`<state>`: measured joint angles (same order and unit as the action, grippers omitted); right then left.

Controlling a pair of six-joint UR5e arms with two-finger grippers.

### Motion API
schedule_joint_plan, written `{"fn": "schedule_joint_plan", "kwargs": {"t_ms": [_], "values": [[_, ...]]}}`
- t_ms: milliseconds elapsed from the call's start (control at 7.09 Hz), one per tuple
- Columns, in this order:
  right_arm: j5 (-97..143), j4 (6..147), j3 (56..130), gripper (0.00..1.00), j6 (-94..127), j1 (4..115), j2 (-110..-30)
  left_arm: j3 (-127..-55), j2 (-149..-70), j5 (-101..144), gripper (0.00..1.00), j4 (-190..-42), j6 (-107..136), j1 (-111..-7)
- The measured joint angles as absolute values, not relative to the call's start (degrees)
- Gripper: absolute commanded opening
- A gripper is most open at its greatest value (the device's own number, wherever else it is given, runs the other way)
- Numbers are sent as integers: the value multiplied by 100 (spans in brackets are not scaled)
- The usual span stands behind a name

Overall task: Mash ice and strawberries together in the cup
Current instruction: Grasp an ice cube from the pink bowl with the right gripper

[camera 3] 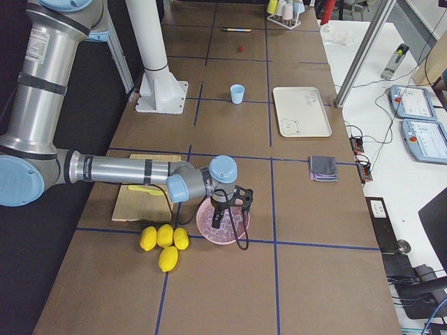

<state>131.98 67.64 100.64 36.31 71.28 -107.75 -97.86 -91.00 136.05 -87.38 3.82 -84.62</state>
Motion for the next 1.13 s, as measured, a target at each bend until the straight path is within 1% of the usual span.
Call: {"fn": "schedule_joint_plan", "kwargs": {"t_ms": [141,564,705,846,987,1129], "values": [[13200,6734,10059,86,3784,7059,-10784,-9797,-9098,13606,100,-8738,380,-8463],[13206,6717,10051,61,4072,6908,-10792,-9802,-9074,13605,100,-8739,378,-8464],[13208,6721,10039,38,4087,6882,-10793,-9806,-9041,13605,100,-8742,378,-8464],[13208,6722,10023,18,4090,6866,-10793,-9817,-9024,13606,100,-8744,378,-8464],[13202,6722,10018,2,4072,6860,-10793,-9835,-9014,13605,100,-8745,378,-8464],[13194,6718,10018,0,4039,6858,-10793,-9846,-9012,13606,100,-8745,378,-8464]]}}
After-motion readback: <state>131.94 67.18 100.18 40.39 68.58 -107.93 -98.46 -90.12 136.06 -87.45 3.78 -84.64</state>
